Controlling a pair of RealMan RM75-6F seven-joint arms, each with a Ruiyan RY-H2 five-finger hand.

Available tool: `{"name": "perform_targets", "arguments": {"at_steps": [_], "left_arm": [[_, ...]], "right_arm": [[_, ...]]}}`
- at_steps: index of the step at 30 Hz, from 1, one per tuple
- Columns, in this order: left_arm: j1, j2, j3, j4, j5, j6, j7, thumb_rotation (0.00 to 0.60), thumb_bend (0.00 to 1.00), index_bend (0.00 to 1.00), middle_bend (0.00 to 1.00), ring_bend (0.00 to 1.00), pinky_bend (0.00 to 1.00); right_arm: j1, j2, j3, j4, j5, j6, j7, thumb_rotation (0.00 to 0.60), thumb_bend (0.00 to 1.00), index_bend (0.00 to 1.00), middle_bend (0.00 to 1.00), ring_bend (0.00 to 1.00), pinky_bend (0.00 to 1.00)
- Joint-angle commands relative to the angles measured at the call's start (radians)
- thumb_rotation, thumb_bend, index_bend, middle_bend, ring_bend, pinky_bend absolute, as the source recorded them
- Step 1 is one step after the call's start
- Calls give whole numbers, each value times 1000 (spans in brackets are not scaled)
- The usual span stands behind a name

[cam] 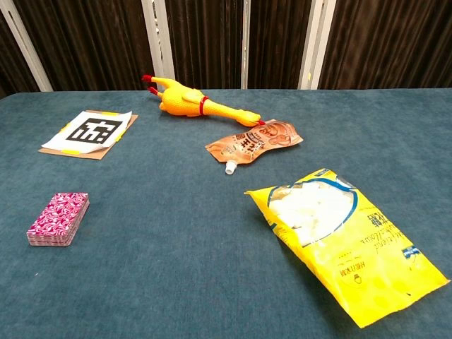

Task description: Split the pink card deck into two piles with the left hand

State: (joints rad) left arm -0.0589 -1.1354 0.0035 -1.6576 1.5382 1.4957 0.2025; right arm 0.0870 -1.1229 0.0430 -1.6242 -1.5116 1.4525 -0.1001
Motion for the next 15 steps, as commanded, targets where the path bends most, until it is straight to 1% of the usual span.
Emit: {"name": "perform_targets", "arguments": {"at_steps": [1, 11, 15], "left_arm": [[0, 0, 0, 1, 0, -1, 0, 600, 45, 0, 0, 0, 0], [-12, 6, -4, -24, -22, -30, 18, 600, 45, 0, 0, 0, 0], [-42, 18, -18, -67, -48, -79, 61, 600, 48, 0, 0, 0, 0]], "right_arm": [[0, 0, 0, 0, 0, 0, 1, 600, 363, 0, 0, 0, 61], [2, -1, 0, -2, 3, -6, 0, 600, 363, 0, 0, 0, 61], [5, -2, 2, -3, 7, -11, 1, 600, 362, 0, 0, 0, 61]]}}
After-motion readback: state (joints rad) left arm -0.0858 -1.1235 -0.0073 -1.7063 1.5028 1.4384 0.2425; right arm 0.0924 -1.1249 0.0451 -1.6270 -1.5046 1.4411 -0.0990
